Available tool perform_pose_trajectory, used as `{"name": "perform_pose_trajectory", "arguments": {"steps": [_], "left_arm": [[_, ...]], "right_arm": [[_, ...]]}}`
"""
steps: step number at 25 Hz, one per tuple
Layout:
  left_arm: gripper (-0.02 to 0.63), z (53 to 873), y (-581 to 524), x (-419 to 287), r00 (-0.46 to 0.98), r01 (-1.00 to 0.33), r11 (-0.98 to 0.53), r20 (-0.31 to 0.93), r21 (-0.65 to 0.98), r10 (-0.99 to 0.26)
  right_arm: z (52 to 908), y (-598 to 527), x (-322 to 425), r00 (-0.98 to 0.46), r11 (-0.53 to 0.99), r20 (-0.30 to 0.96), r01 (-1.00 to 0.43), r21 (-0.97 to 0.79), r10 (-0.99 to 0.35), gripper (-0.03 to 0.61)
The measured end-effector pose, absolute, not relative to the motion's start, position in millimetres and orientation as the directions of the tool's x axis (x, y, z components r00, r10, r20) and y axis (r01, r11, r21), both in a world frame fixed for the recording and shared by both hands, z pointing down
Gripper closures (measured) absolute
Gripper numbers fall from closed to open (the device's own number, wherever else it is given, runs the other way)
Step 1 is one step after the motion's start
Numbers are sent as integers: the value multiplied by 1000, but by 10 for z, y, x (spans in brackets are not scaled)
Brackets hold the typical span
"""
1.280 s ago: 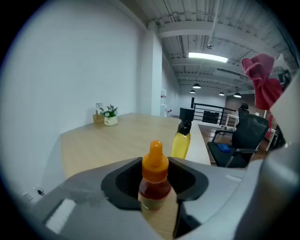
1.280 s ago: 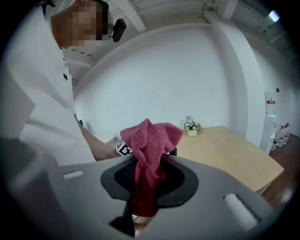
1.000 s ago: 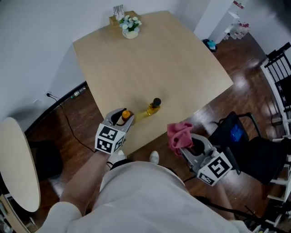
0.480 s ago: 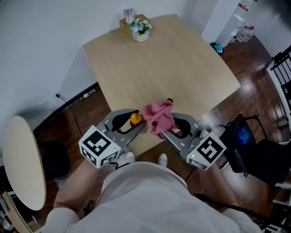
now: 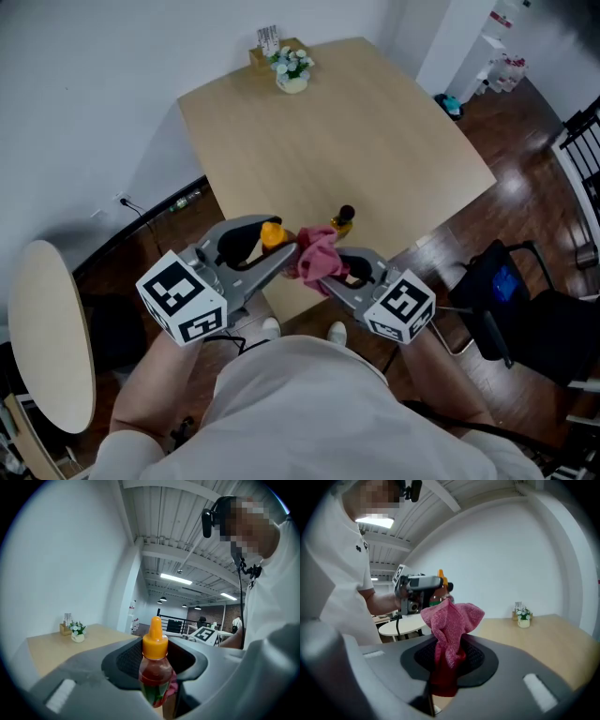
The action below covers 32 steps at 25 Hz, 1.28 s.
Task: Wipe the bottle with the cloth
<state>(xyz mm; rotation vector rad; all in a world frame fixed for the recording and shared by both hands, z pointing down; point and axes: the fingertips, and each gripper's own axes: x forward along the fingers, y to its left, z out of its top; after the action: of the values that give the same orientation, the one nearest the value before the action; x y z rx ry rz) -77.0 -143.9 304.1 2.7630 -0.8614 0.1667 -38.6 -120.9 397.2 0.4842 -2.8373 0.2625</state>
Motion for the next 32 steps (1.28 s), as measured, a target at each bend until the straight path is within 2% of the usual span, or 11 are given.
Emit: {"name": "perform_pose_trajectory", "arguments": {"steps": [4, 8, 12, 20, 24, 27, 32], "left_arm": [[451, 2904, -1528, -710, 815, -578, -797, 176, 174, -553], [451, 2909, -1668, -643, 801, -596, -786, 192, 165, -567], [451, 2970, -1760, -548, 792, -607, -778, 208, 163, -574], [451, 2837, -1822, -385, 765, -642, -751, 196, 152, -614], [451, 2791, -1769, -397, 737, -674, -725, 194, 141, -647], [451, 2806, -1765, -401, 720, -691, -710, 205, 133, -662], [451, 2894, -1710, -337, 701, -711, -689, 222, 142, -678]], "right_arm": [[4156, -1182, -224, -895, 921, 326, -364, -137, -305, 488], [3647, -1134, -120, -916, 938, 237, -343, -43, -324, 488], [3047, -1037, -210, -949, 959, 139, -280, 50, -284, 488], [3792, -1105, -161, -927, 967, 291, -253, -23, -236, 488], [4115, -1011, -76, -926, 967, 315, -245, -76, -209, 488], [3982, -904, -68, -937, 982, 310, -184, -47, -161, 488], [3343, -653, -247, -971, 997, 226, -72, 25, -76, 488]]}}
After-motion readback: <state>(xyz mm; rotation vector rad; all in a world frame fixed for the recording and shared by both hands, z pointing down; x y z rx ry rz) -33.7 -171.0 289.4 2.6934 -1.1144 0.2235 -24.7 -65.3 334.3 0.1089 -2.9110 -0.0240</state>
